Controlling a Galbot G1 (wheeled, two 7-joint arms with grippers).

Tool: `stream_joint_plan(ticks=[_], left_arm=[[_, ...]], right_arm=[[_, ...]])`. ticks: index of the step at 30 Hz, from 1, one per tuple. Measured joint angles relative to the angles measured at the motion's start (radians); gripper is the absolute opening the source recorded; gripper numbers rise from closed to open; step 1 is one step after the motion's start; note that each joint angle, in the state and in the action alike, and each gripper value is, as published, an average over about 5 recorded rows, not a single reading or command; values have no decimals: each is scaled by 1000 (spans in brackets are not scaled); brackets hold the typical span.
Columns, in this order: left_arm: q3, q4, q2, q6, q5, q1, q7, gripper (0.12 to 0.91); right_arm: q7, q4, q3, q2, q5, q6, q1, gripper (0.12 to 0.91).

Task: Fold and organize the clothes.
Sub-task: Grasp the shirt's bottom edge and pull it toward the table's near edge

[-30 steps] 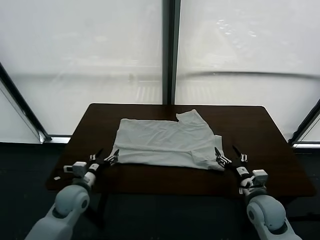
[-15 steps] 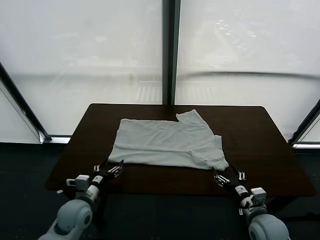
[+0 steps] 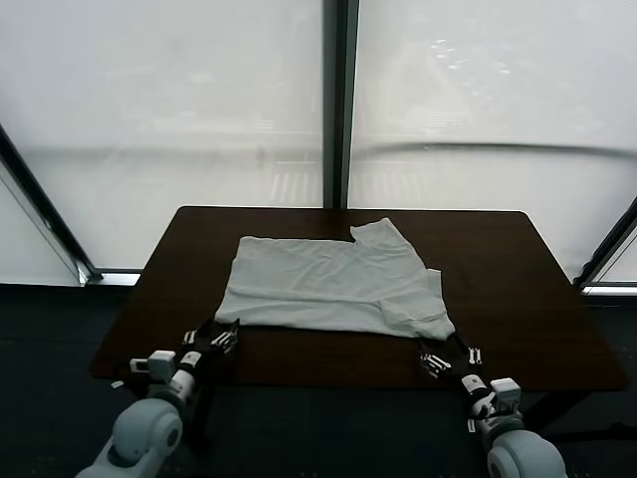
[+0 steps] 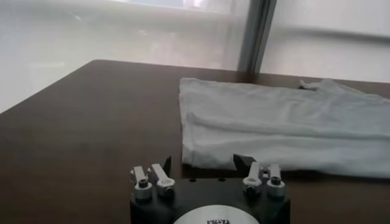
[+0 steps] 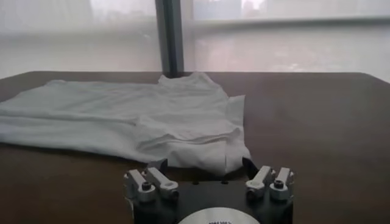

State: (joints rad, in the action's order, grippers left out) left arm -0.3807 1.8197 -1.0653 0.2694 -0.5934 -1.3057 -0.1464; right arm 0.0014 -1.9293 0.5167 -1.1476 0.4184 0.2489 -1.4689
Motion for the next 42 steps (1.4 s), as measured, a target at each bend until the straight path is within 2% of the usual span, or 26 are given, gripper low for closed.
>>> stream_joint_plan(ticks=[4,6,7,9,14,17,34,42], left_arm=[[0,-2,1,-2,0,2,2,728],[0,-1,2,-3,-1,1,4,689],[0,0,3,-4,0,0,6,646],[0,2,4,-5,1,-3,12,556],[0,7,5,-6,11,-10,23,241],[0,13,4,-6,18,-18,22,150],[-49,151,17,-6,78,-190,4,149],[-93,232,33,-7,84,-294,0,149]], right_arm=[[0,2,0,0,0,-2,-2,286],[1,1,0,0,0,-2,-3,193],[1,1,0,1,1,-3,-3,164],[2,0,0,3,2,-3,-3,141],[6,-10,3,12,8,0,-12,139],[8,-25,9,24,27,11,-24,139],[23,-112,75,164,147,50,-147,139],[26,-139,91,217,167,60,-185,139]])
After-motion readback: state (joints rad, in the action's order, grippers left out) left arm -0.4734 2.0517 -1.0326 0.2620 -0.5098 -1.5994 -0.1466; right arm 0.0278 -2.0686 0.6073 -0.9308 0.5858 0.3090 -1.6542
